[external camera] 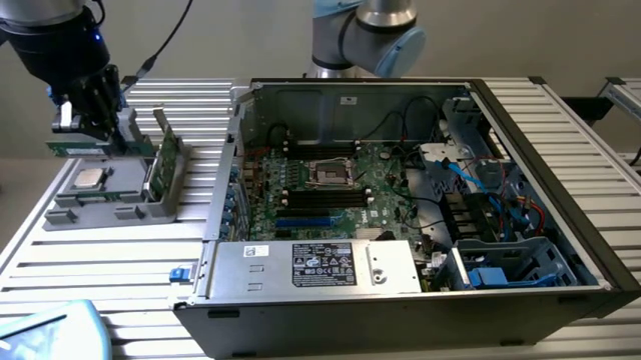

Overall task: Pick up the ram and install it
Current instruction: 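Pick up the ram and move it above insertion slot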

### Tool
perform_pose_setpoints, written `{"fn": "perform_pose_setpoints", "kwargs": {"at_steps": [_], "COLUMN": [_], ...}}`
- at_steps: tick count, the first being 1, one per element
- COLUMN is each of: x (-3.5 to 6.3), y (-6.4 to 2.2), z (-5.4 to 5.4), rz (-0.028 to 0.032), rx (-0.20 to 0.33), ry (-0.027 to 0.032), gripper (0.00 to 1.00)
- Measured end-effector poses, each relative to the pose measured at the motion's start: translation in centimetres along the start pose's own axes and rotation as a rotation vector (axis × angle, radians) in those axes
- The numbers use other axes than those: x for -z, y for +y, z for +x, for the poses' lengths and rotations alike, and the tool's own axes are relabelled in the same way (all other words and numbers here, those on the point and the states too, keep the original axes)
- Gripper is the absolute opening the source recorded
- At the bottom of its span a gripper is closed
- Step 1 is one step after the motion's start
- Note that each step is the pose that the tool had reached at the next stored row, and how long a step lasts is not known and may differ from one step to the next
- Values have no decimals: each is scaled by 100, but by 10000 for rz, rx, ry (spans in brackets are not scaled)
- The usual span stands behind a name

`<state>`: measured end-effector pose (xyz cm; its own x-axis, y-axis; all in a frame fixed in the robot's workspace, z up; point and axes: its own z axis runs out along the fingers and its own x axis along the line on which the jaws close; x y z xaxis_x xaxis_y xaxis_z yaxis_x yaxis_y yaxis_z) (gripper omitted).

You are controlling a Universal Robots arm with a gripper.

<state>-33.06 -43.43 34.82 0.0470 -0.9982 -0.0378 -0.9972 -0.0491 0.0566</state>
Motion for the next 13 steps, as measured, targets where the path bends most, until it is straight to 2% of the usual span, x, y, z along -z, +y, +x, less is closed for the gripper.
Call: {"fn": "perform_pose_setpoints", "kwargs": {"at_steps": [9,13], "x": [203,332], "y": [-395,-557], "z": [15,22], "rz": [-67,-122], "rx": [0,-3], "ry": [-6,-7], "gripper": [14,14]}}
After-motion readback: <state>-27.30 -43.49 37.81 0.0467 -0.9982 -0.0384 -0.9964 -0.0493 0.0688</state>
